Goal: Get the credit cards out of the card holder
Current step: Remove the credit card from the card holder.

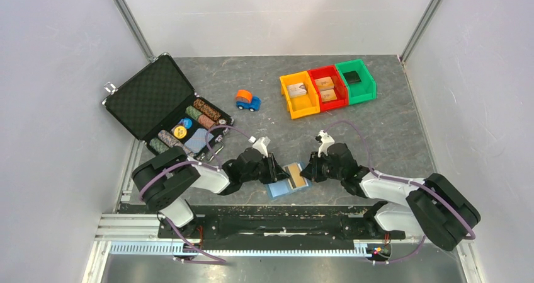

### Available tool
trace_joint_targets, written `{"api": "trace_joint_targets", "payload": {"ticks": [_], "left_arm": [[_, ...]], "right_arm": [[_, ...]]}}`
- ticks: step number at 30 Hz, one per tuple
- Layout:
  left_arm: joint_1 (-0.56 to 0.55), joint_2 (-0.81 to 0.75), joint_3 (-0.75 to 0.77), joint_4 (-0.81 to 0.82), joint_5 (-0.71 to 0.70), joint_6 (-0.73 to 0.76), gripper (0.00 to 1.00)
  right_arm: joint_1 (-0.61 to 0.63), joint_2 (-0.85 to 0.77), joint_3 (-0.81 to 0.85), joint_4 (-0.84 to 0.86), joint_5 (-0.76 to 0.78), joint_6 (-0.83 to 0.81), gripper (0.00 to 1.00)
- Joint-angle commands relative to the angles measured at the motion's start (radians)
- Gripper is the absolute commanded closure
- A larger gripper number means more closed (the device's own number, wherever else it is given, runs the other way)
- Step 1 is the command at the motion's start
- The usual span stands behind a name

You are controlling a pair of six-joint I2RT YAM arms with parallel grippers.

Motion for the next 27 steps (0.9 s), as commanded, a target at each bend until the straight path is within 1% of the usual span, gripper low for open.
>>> {"api": "trace_joint_targets", "payload": {"ticks": [1,13,16,20,23,27], "left_arm": [[-0.008,0.005,-0.010,0.167,0.021,-0.055,0.73],[-0.008,0.029,-0.004,0.227,0.018,-0.074,0.76],[-0.008,0.042,-0.001,0.229,0.016,-0.076,0.84],[-0.007,0.039,-0.006,0.227,0.005,-0.079,0.97],[-0.005,0.024,-0.004,0.194,-0.003,-0.068,0.98],[0.004,-0.008,0.005,0.099,-0.012,-0.039,0.98]], "right_arm": [[0.006,-0.012,-0.034,-0.024,-0.012,0.016,0.86],[0.006,-0.042,-0.051,-0.021,-0.014,0.036,0.88],[0.005,-0.053,-0.057,-0.021,-0.012,0.040,0.89],[0.006,-0.061,-0.059,-0.027,-0.007,0.042,0.89],[0.006,-0.071,-0.059,-0.028,-0.007,0.045,0.89],[0.005,-0.092,-0.046,-0.055,0.014,0.040,0.89]]}}
